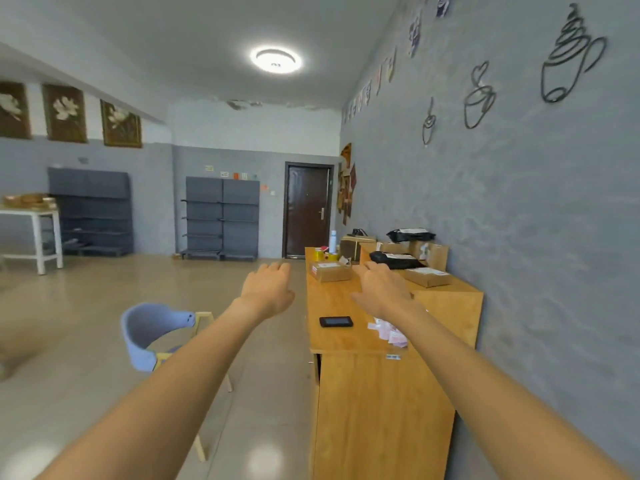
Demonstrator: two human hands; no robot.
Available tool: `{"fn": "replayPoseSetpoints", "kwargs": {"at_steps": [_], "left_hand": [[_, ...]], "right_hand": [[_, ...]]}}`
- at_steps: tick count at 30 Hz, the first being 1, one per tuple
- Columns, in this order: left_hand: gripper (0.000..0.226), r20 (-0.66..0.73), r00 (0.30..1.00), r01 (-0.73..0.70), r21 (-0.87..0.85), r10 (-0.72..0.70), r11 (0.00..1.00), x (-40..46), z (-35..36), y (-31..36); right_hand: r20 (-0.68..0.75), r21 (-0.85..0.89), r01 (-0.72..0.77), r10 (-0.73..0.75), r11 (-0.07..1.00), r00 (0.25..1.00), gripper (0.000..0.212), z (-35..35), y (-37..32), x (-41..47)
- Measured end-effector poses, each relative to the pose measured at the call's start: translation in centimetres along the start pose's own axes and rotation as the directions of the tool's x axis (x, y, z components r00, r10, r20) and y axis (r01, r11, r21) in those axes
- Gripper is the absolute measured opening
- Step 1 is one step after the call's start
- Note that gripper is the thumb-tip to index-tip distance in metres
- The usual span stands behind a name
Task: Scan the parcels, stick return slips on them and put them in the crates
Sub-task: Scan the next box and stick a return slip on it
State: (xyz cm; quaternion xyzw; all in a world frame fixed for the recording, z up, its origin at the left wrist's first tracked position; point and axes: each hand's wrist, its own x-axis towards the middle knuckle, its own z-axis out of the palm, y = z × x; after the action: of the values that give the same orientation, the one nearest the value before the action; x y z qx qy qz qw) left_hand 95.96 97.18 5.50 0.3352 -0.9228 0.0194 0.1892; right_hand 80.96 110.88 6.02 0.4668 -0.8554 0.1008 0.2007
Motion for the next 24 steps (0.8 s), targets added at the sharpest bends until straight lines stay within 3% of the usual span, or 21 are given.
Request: {"fn": "replayPoseSetpoints", "kwargs": {"at_steps": [6, 12, 19, 24], "left_hand": [[0.048, -0.010, 1.000, 0.029, 0.020, -0.029, 0.999, 9.9, 3.4, -1.7], [0.051, -0.070, 0.997, 0.019, 0.044, -0.016, 0.999, 20.6, 4.6, -3.6], [0.055, 0.050, 0.998, 0.020, 0.114, -0.026, 0.993, 29.3, 10.6, -10.5], [0.052, 0.100, 0.994, 0.034, 0.186, -0.053, 0.982, 36.5, 15.8, -18.0]], "right_hand": [[-0.030, 0.053, 0.086, -0.084, 0.995, 0.996, 0.040, 5.6, 1.7, 10.4], [-0.083, 0.105, 0.113, -0.105, 0.988, 0.991, 0.049, 8.9, 2.4, 22.4], [0.084, 0.094, 0.187, -0.195, 0.978, 0.977, 0.037, 18.4, -1.2, 31.5], [0.118, -0.004, 0.192, -0.190, 0.981, 0.975, 0.044, 25.5, -3.1, 39.6]]}}
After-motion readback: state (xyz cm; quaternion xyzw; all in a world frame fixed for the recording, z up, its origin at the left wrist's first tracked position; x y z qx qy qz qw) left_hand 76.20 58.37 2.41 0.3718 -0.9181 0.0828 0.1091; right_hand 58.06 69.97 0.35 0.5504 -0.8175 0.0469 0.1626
